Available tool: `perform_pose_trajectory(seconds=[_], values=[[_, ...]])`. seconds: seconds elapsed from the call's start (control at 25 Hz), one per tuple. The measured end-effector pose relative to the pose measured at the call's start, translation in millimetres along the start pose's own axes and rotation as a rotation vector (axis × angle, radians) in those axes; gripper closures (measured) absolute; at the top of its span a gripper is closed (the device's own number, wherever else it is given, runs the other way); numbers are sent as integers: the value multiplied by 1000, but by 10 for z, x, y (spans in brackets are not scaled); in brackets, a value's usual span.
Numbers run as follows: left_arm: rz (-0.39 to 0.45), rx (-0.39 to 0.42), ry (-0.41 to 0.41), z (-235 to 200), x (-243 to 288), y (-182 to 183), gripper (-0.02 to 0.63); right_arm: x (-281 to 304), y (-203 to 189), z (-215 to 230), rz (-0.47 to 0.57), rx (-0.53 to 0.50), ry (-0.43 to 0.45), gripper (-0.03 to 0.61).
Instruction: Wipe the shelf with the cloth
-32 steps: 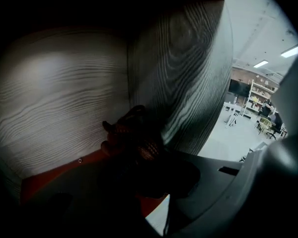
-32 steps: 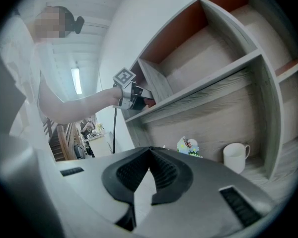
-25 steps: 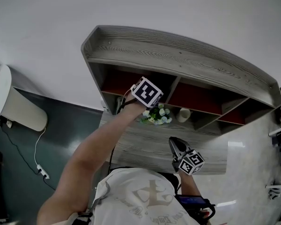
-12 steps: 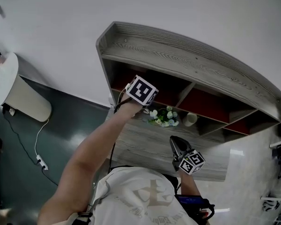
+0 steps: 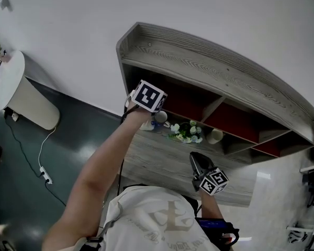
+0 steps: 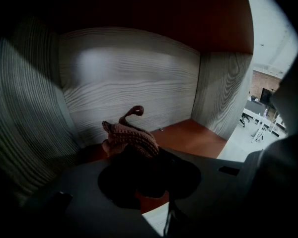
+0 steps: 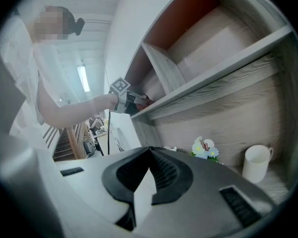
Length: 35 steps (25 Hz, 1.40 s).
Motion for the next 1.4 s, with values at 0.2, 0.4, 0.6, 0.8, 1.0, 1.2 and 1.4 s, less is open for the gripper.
perform_pose_trajectory(seconds=[0.2,0.4,0.6,0.8,1.0,1.2,1.4], values=[[-11,-59,61,-231,-73,-55,522,-2,2,-11,-1,-3,9,574],[11,-118,84,-327,-130,-93,522,-13,-24,-2,-6,1,18,574],[31,-168,100,-304,-220,-193,522,14,-35,-32,-6,2,36,574],[92,-216,103,-280,-387,-371,522,27,-33,-46,-10,-4,45,574],[195,-250,115,-267,-575,-612,522,4,-27,-57,-11,-19,37,574],[276,-239,99,-213,-687,-815,520,-50,-24,-53,-4,-29,26,574],[391,-244,13,-45,-773,-1038,520,-80,-43,-71,-6,-56,18,574]])
Point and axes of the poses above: the fingertips, and each gripper's own axes: x forward along the fingers, z to its right, y out of its top, the point moved 8 cm from there along -x, backward along the fingers, and after that the axes turned 2 degrees about -y, right-handed, at the moved point
